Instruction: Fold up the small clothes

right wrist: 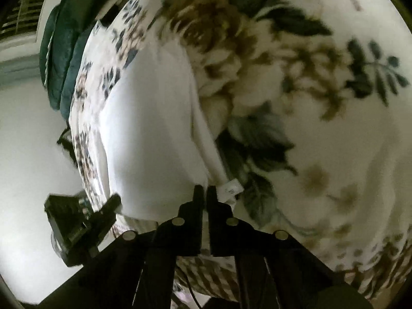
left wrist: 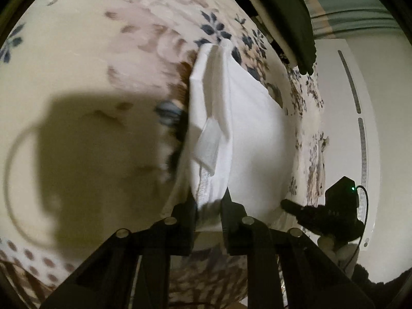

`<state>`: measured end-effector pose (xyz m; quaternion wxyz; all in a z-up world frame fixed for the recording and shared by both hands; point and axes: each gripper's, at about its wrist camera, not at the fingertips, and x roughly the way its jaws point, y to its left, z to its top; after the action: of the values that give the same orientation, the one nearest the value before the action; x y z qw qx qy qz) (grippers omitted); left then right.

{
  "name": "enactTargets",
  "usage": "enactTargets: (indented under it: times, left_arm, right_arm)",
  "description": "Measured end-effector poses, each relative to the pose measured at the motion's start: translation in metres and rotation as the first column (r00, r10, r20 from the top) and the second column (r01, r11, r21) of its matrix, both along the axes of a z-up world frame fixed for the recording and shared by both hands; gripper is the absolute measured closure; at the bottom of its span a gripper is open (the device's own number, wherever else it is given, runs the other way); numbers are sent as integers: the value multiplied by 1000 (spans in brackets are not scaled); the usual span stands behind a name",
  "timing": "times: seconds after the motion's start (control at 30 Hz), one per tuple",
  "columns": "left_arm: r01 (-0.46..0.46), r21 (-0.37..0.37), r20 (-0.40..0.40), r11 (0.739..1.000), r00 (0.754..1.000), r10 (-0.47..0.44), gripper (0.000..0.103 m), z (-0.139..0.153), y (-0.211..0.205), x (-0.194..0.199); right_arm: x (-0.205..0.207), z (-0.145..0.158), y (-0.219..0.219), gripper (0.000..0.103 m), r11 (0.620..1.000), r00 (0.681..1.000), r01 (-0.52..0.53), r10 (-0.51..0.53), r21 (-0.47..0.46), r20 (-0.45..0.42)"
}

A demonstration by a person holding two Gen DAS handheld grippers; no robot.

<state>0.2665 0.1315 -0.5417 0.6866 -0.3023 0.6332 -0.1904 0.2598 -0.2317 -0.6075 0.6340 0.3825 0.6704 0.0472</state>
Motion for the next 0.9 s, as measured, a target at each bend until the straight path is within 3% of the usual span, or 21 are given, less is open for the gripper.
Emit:
enactTargets:
  times: [0.1,0.23,0.3,0.37,0.43,0.47,0.57,0.63,0.73,0.77,0.8,0.83,0.87,0.9]
  left_arm:
    - [-12,37,-21,999,1000,13,89,-4,20,-3]
    - [-71,102,-82,992,994,79,85,-8,44,-11]
    - [-134,47,-120,990,983,139,75,-9,51,-19]
    - [-206,-47,-151,977,969,197,48,-11,51,-31]
    - [-284,-170,-201,944,947,249,47,-17,40,-46]
    - [-315,-227,-246,921,934,259,47,-25,29,-54]
    - [-390,-302,-320,870,901,293,47,-44,4,-62]
    - [-472,-341,-355,813,865,354,47,-60,-5,-65]
    - [-590,-341,-366,731,800,475,51,-72,1,-67]
    - [-606,-332,-364,723,789,495,62,-72,6,-68]
    - [-617,-324,-362,717,781,508,65,-71,10,-67]
    - [-611,-319,-349,724,786,510,75,-68,13,-67]
    - [-591,-308,-328,745,801,500,77,-63,17,-68]
    - [-563,-291,-302,773,821,484,78,-56,21,-65]
  right_arm:
    - [0,0,-17,103,997,1000,23,-24,-72,-6]
    - [3,1,-34,103,999,999,31,-31,-26,-16]
    - [2,4,-35,101,999,999,33,-32,1,-19]
    - [0,4,-29,92,998,999,21,-18,65,-37]
    - [-7,3,-17,64,993,999,21,-15,115,-52]
    - [-11,2,-12,61,990,998,23,-15,137,-64]
    - [-24,-8,3,60,978,994,42,-20,202,-109]
    - [-31,-20,11,55,968,989,77,-44,238,-141]
    - [-35,-48,19,55,929,971,200,-146,311,-187]
    - [-37,-54,19,55,907,959,264,-211,329,-187]
    - [-38,-56,17,58,896,949,303,-253,325,-188]
    - [-40,-57,17,77,889,939,336,-289,311,-187]
    - [-40,-56,17,88,888,935,347,-303,301,-184]
    - [-40,-54,18,91,890,934,350,-308,291,-179]
